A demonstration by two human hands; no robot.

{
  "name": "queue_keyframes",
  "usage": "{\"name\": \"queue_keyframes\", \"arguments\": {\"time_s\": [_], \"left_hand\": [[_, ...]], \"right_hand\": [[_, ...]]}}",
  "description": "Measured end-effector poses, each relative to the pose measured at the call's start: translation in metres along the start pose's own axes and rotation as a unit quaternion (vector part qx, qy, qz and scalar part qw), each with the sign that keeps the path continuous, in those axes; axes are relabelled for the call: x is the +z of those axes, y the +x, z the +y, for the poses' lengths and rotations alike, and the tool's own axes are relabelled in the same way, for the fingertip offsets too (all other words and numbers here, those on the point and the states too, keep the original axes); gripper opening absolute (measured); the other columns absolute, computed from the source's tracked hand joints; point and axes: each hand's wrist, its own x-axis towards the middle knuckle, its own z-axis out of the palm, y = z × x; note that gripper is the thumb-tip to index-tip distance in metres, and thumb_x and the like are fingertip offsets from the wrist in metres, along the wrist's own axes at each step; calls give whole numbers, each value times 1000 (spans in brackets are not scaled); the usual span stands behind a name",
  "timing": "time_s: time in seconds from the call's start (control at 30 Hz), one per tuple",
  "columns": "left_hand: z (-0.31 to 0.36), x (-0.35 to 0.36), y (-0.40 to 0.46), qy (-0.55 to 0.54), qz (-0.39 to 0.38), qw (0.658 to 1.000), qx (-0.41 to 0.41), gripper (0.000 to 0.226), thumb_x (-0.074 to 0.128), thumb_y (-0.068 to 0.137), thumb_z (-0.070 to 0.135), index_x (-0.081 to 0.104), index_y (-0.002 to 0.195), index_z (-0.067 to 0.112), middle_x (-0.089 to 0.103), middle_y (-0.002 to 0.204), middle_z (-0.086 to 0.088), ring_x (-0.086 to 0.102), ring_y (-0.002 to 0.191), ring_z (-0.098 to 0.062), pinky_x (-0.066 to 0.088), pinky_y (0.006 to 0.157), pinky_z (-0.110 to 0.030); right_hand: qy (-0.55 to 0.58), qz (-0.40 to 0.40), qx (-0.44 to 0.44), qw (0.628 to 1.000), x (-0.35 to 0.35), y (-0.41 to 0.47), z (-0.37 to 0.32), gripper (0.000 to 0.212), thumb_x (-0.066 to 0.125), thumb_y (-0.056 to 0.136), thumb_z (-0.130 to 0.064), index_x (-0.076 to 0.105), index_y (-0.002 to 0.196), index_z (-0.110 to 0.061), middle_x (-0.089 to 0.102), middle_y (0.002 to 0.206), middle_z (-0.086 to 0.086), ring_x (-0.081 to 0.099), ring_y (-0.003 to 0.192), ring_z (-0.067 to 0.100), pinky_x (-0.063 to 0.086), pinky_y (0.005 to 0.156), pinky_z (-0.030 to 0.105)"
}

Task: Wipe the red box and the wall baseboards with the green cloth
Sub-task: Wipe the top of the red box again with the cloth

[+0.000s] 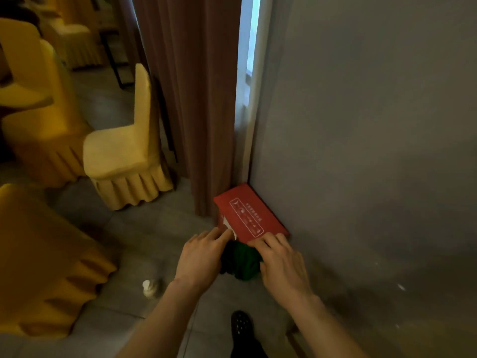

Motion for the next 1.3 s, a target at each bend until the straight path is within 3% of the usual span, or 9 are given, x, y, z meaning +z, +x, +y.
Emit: {"name": "queue_keyframes", "arguments": {"time_s": [0.3,0.43,0.53,0.73,0.87,0.93,1.0,1.13,1.3], "left_hand": [[-27,76,159,-27,-51,997,-58,45,70,74,15,50,111,33,62,102,6,64,91,-23,38,65,-32],[-41,128,206,-53,-66,995,-61,49,67,76,13,46,114,34,61,103,7,64,89,-23,47,61,-34],[-50,174,232,-69,-77,993,-61,50,68,79,15,44,118,35,61,111,5,63,96,-25,55,70,-41],[-65,258,264,-74,-115,989,-61,60,71,83,21,39,133,33,59,127,0,59,113,-28,51,93,-46],[-69,295,259,-79,-121,986,-78,77,74,78,30,32,142,32,43,144,-2,41,134,-28,29,114,-46],[-68,309,249,-81,-128,987,-54,96,75,74,43,19,151,32,27,158,-3,19,147,-29,8,121,-49],[-63,322,240,-77,-134,988,-17,102,66,78,56,4,156,32,6,166,-3,-4,152,-29,-4,121,-50],[-57,344,229,-65,-165,984,-7,98,49,88,69,-14,154,33,-9,166,-3,-20,150,-26,-1,123,-53],[-58,339,236,-43,-198,979,-12,94,44,90,70,-16,153,35,-12,165,-2,-22,149,-27,-7,122,-53]], "right_hand": [[38,-85,14,996,66,139,104,55,81,68,-11,61,116,-31,59,110,-8,54,98,18,53,67,33],[65,-84,38,994,106,176,144,58,81,66,-13,62,118,-30,61,111,-8,54,101,19,55,69,37],[74,-85,54,992,146,193,174,55,77,70,-6,64,119,-27,62,115,-5,54,107,21,55,76,40],[81,-90,68,990,225,202,214,50,66,76,-4,66,123,-19,63,123,3,54,116,26,55,83,48],[45,-131,64,988,262,199,230,55,73,78,-2,64,129,-16,56,140,10,43,135,31,52,94,52],[2,-148,47,988,275,196,236,59,72,83,-14,55,139,-18,46,150,11,33,143,31,49,100,51],[-22,-165,26,986,285,192,241,63,61,93,-30,38,150,-19,28,160,11,18,149,31,38,111,52],[-48,-200,9,979,299,185,246,72,46,98,-43,10,157,-24,3,166,10,-2,151,32,22,118,54],[-45,-224,22,973,298,188,245,76,48,96,-41,6,157,-26,0,166,9,-5,151,32,21,118,54]]}}
